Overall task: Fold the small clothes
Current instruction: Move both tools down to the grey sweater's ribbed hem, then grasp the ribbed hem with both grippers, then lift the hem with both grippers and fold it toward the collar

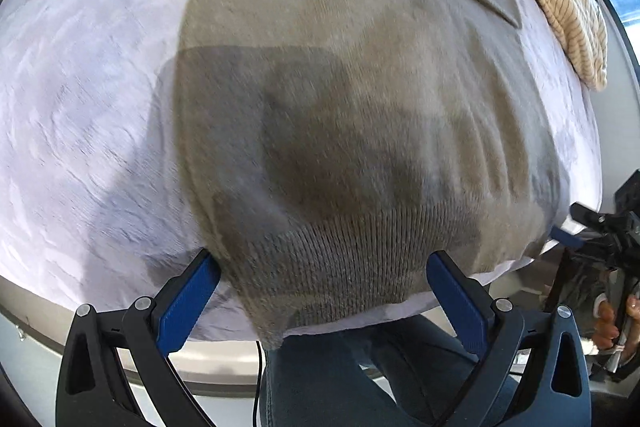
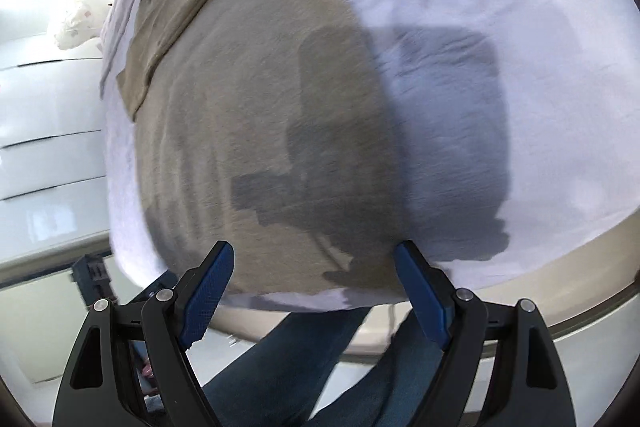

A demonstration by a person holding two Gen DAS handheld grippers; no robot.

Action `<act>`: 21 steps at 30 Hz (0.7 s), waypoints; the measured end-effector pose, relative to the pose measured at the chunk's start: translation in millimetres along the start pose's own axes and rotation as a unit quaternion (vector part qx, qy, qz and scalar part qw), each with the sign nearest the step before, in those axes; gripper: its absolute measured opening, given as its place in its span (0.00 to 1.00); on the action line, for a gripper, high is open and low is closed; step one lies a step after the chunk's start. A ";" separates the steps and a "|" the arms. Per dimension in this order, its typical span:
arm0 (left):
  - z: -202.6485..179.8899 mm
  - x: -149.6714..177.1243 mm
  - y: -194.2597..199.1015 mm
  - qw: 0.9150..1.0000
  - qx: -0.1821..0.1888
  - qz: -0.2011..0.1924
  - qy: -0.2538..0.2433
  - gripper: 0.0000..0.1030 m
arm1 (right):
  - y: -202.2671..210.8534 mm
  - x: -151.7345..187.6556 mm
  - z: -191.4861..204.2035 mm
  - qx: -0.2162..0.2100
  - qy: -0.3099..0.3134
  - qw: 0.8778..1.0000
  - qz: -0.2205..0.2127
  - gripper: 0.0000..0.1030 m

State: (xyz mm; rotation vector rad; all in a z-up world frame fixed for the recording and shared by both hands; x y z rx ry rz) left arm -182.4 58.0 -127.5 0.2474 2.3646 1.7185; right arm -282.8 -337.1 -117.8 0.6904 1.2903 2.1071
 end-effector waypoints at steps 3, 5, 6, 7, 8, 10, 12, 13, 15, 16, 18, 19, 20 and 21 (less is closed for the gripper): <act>2.1 2.2 -1.1 1.000 0.005 -0.008 0.004 1.00 | 9.1 0.9 -4.5 0.001 0.012 1.000 -0.016 0.83; 8.5 3.7 -0.8 1.000 0.011 -0.010 0.010 1.00 | 9.4 -3.1 -12.1 -0.006 0.013 1.000 -0.006 0.83; 10.2 2.8 -2.0 1.000 0.013 -0.010 0.016 1.00 | 5.2 -4.2 -14.0 -0.011 0.013 1.000 -0.002 0.83; 14.4 0.5 -2.1 1.000 0.015 -0.008 0.019 1.00 | -0.2 -6.9 -15.9 -0.018 0.011 1.000 0.006 0.83; 12.3 -0.4 -2.7 1.000 0.017 -0.008 0.023 1.00 | -5.5 -8.5 -15.8 -0.027 0.006 1.000 0.013 0.84; 11.6 -0.9 -0.5 0.999 0.028 -0.011 0.025 0.99 | -18.3 -10.5 -17.0 -0.058 -0.006 0.998 0.037 0.84; 9.6 0.6 1.9 0.999 0.048 -0.012 0.023 0.82 | -21.2 -8.2 -15.3 -0.077 -0.001 0.996 0.047 0.84; 6.9 0.3 1.0 0.998 0.057 -0.009 0.022 0.63 | -22.4 -6.1 -12.2 -0.090 0.004 0.995 0.051 0.84; 4.8 -0.1 -1.5 0.997 0.079 0.003 0.020 0.21 | -25.7 -2.6 -4.8 -0.113 0.008 0.992 0.059 0.83; 5.6 -0.5 -3.5 0.995 0.097 0.011 0.024 0.10 | -25.4 -1.7 -5.0 -0.119 0.006 0.991 0.062 0.81; 7.7 -2.5 0.1 0.991 0.126 0.008 0.032 0.10 | -26.4 -1.8 -6.9 -0.111 -0.010 0.992 0.063 0.20; 7.5 -3.1 3.7 0.990 0.136 0.006 0.032 0.10 | -28.8 -2.3 -7.6 -0.110 -0.018 0.991 0.069 0.07; 8.0 -5.8 10.9 0.989 0.148 -0.001 0.031 0.10 | -30.1 -2.3 -8.4 -0.116 -0.025 0.990 0.076 0.07; 8.0 -9.2 20.0 0.987 0.159 -0.009 0.029 0.10 | -27.8 -1.5 -7.2 -0.125 -0.023 0.989 0.074 0.07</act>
Point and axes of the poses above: each gripper's, at about its wrist camera, not at the fingertips, and y roughly against the way its jaws point, z to its left, x to its underside, the point moved 1 cm from there along -y, roughly the way its jaws point, and after that the axes turned 9 degrees about -y, right-handed, at the moved point
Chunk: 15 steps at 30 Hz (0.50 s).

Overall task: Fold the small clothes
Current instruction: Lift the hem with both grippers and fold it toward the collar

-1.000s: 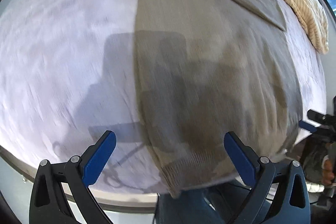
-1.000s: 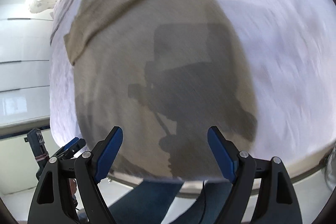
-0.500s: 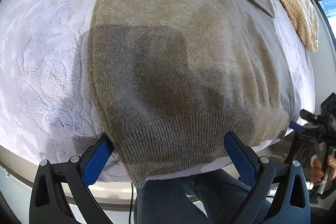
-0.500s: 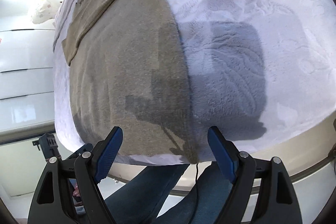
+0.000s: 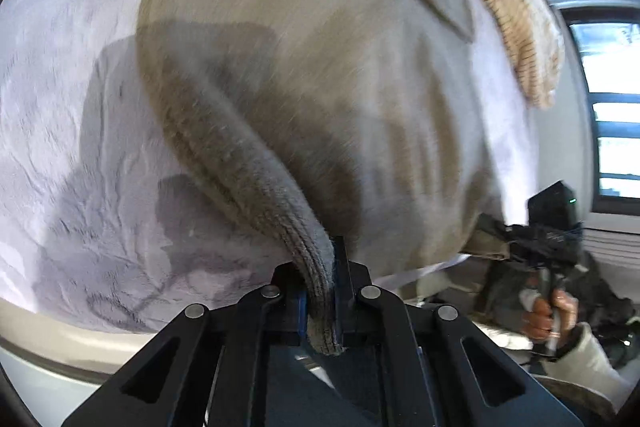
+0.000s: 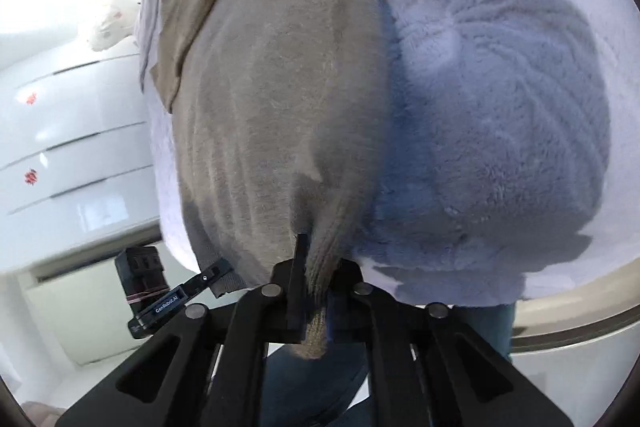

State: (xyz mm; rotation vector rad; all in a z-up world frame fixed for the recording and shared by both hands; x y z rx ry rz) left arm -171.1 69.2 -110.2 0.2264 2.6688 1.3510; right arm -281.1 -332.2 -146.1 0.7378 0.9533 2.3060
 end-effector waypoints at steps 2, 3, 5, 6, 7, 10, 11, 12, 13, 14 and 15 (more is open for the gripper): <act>-5.0 -9.3 14.8 1.000 0.014 -0.013 -0.010 0.10 | 10.8 2.9 18.9 -0.041 0.018 0.999 -0.006 0.07; -8.0 -16.3 23.8 0.999 0.023 -0.019 -0.016 0.10 | 10.8 2.9 18.9 -0.041 0.018 0.999 -0.006 0.07; -12.3 -29.7 38.1 0.999 0.036 -0.030 -0.027 0.10 | 21.1 0.8 36.0 -0.086 0.025 0.996 -0.013 0.07; -16.1 -40.4 47.3 0.998 0.042 -0.037 -0.034 0.10 | 25.1 -1.0 44.5 -0.102 0.027 0.994 -0.016 0.07; -17.7 -48.1 54.6 0.997 0.045 -0.043 -0.041 0.10 | 31.4 -4.9 56.8 -0.124 0.031 0.992 -0.022 0.07; -26.0 -83.7 80.4 0.994 0.057 -0.069 -0.061 0.10 | 44.2 -15.1 87.0 -0.165 0.039 0.985 -0.042 0.07; -27.5 -95.7 88.4 0.993 0.061 -0.077 -0.067 0.10 | 50.4 -21.8 101.5 -0.183 0.043 0.981 -0.054 0.07; -29.6 -112.2 98.1 0.991 0.065 -0.088 -0.076 0.10 | 54.4 -26.9 112.7 -0.195 0.046 0.978 -0.063 0.07; -31.3 -125.8 102.0 0.990 0.068 -0.097 -0.081 0.10 | 57.6 -31.7 122.3 -0.206 0.049 0.975 -0.071 0.07; -31.8 -140.2 109.4 0.988 0.071 -0.107 -0.088 0.10 | 61.5 -38.5 134.3 -0.217 0.052 0.971 -0.082 0.07; -30.9 -156.7 117.0 0.986 0.073 -0.116 -0.094 0.10 | 65.4 -46.6 147.4 -0.228 0.056 0.967 -0.094 0.07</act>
Point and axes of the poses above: each gripper's, at about its wrist camera, not at the fingertips, and y roughly against the way its jaws point, z to its left, x to its underside, the point moved 1 cm from there along -y, roughly the way its jaws point, and after that the axes turned 9 degrees about -y, right-handed, at the moved point
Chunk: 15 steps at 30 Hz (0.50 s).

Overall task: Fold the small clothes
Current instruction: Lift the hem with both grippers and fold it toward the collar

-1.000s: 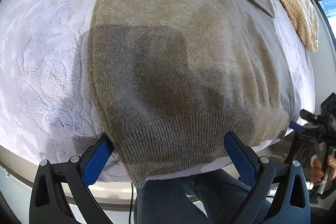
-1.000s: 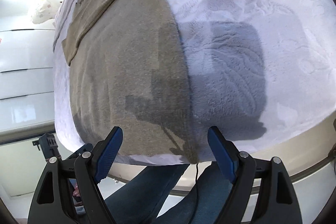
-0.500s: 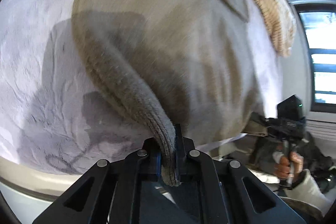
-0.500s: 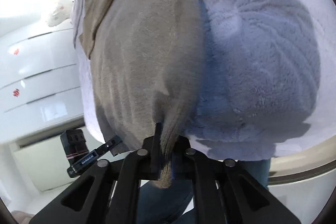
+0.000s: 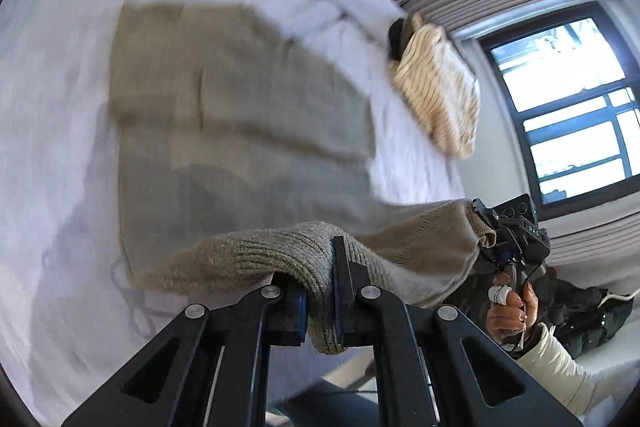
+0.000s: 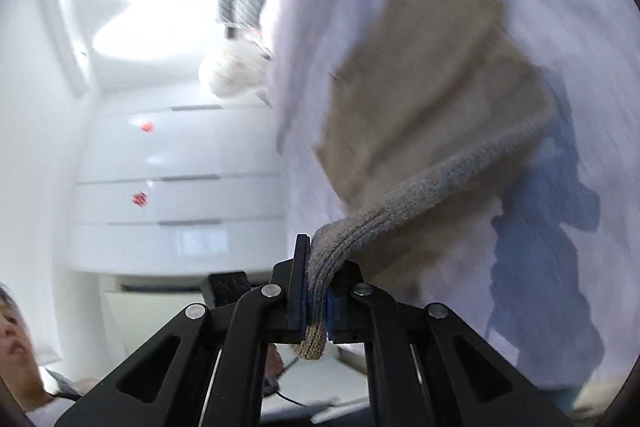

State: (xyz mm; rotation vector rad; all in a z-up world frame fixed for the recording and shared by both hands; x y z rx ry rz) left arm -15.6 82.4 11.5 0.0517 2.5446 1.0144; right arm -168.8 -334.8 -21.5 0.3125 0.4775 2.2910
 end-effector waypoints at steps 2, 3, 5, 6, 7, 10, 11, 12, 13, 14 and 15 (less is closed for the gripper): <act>6.9 -25.1 3.7 1.000 0.003 -0.011 -0.013 0.10 | -7.0 -17.6 18.6 -0.019 0.008 1.000 -0.019 0.07; 11.2 -41.8 4.3 1.000 -0.005 -0.016 -0.021 0.10 | -11.1 -24.7 26.1 -0.027 0.011 0.999 -0.025 0.07; 21.7 -63.5 4.0 0.999 -0.015 -0.023 -0.023 0.10 | -17.8 -40.6 36.6 -0.036 0.014 0.998 -0.039 0.07; 28.5 -76.8 1.9 0.999 -0.019 -0.028 -0.022 0.10 | -21.4 -51.1 40.2 -0.038 0.013 0.998 -0.043 0.07; 35.2 -84.0 1.2 0.999 -0.022 -0.030 -0.023 0.10 | -25.9 -59.1 43.2 -0.036 0.014 0.998 -0.046 0.07; 49.4 -110.7 -14.0 0.998 -0.036 -0.037 -0.025 0.10 | -45.6 -92.7 47.0 -0.025 0.015 0.998 -0.049 0.07; 53.8 -118.3 -21.9 0.998 -0.042 -0.041 -0.026 0.10 | -43.7 -106.6 43.0 -0.020 0.011 0.999 -0.048 0.07; 56.4 -123.9 -31.9 0.998 -0.049 -0.044 -0.025 0.10 | -49.6 -117.0 40.5 -0.014 0.007 0.999 -0.047 0.07; 61.0 -130.2 -40.3 0.997 -0.060 -0.046 -0.025 0.10 | -58.8 -132.9 37.2 -0.008 0.002 0.999 -0.044 0.07; 66.3 -137.2 -49.3 0.996 -0.076 -0.047 -0.025 0.10 | -68.0 -144.3 35.7 -0.005 -0.002 0.999 -0.041 0.07; 71.9 -143.4 -58.6 0.994 -0.092 -0.046 -0.025 0.10 | -77.4 -158.5 29.7 -0.001 -0.008 0.999 -0.036 0.07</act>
Point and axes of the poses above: each gripper's, at about its wrist camera, not at the fingertips, and y roughly against the way its jaws point, z to its left, x to its underside, the point moved 1 cm from there along -y, roughly the way its jaws point, and after that the axes turned 9 degrees about -y, right-handed, at the moved point
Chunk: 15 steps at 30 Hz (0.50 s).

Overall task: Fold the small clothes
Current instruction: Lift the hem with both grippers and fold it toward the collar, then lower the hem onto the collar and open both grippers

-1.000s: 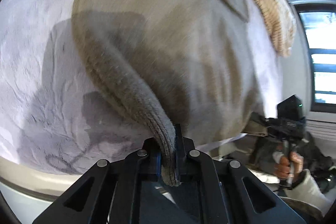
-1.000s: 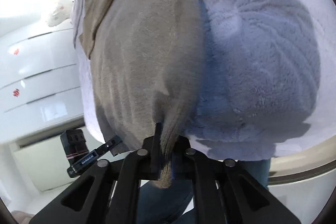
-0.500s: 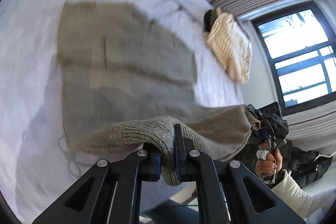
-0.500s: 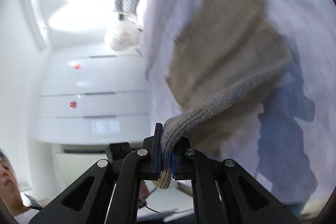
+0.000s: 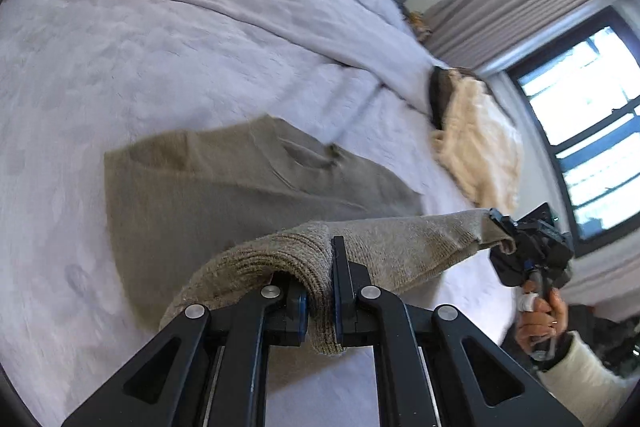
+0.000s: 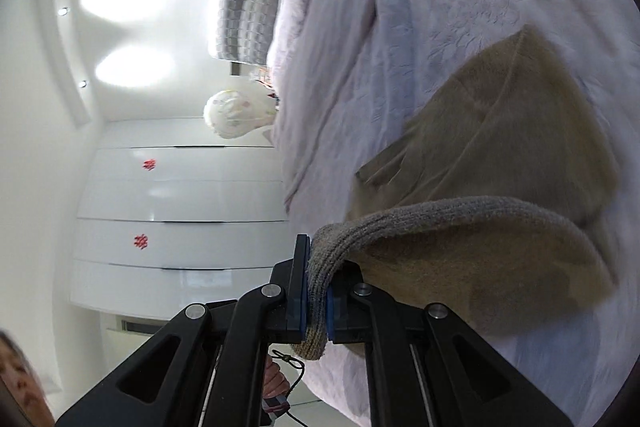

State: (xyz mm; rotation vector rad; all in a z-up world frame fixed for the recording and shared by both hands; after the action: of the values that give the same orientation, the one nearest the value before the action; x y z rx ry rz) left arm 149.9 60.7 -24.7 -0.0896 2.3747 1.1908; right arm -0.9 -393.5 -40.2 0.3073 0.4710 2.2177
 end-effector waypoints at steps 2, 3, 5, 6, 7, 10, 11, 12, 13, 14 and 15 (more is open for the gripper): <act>9.6 -5.8 -20.5 1.000 -0.018 0.003 0.008 0.10 | -21.1 -26.4 -14.5 0.009 -0.008 1.000 0.014 0.07; 17.4 -7.8 -32.3 1.000 -0.026 0.005 0.014 0.10 | -28.9 -37.1 -22.8 0.017 -0.012 1.000 0.018 0.07; 33.9 -6.8 -51.1 0.998 -0.049 0.013 0.024 0.10 | -47.6 -62.8 -40.5 0.027 -0.026 0.999 0.025 0.07; 40.5 -4.8 -58.9 0.997 -0.060 0.020 0.033 0.10 | -57.5 -73.7 -52.3 0.030 -0.034 0.999 0.029 0.07; 51.2 -1.4 -69.0 0.996 -0.072 0.029 0.050 0.11 | -64.0 -79.5 -60.6 0.033 -0.041 0.998 0.030 0.07; 67.8 4.9 -84.9 0.992 -0.099 0.028 0.074 0.30 | -83.9 -93.8 -88.2 0.034 -0.058 0.997 0.039 0.07; 68.1 6.0 -85.3 0.992 -0.099 0.022 0.069 0.30 | -86.4 -94.8 -97.3 0.035 -0.061 0.997 0.040 0.07; 67.0 5.9 -85.0 0.993 -0.102 0.019 0.063 0.31 | -88.3 -96.7 -103.1 0.032 -0.066 0.996 0.040 0.07; 64.7 5.8 -82.1 0.992 -0.108 0.014 0.057 0.31 | -89.2 -97.8 -107.4 0.030 -0.070 0.996 0.039 0.07; 61.6 5.8 -76.3 0.992 -0.115 0.008 0.053 0.30 | -89.8 -99.7 -112.1 0.026 -0.075 0.996 0.038 0.07; 58.6 5.1 -69.0 0.992 -0.119 -0.002 0.049 0.30 | -88.9 -99.9 -114.3 0.023 -0.078 0.996 0.037 0.08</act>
State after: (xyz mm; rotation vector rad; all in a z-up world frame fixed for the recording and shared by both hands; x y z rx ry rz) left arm 186.4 63.8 -107.6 -0.2359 2.3033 1.4951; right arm 80.3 -445.1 -187.5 0.5249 0.4329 2.2353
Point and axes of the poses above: each gripper's, at about its wrist camera, not at the fingertips, and y roughly against the way its jaws point, z to its left, x to its underside, the point moved 1 cm from there along -y, roughly the way its jaws point, and after that the axes turned 9 degrees about -y, right-handed, at the moved point
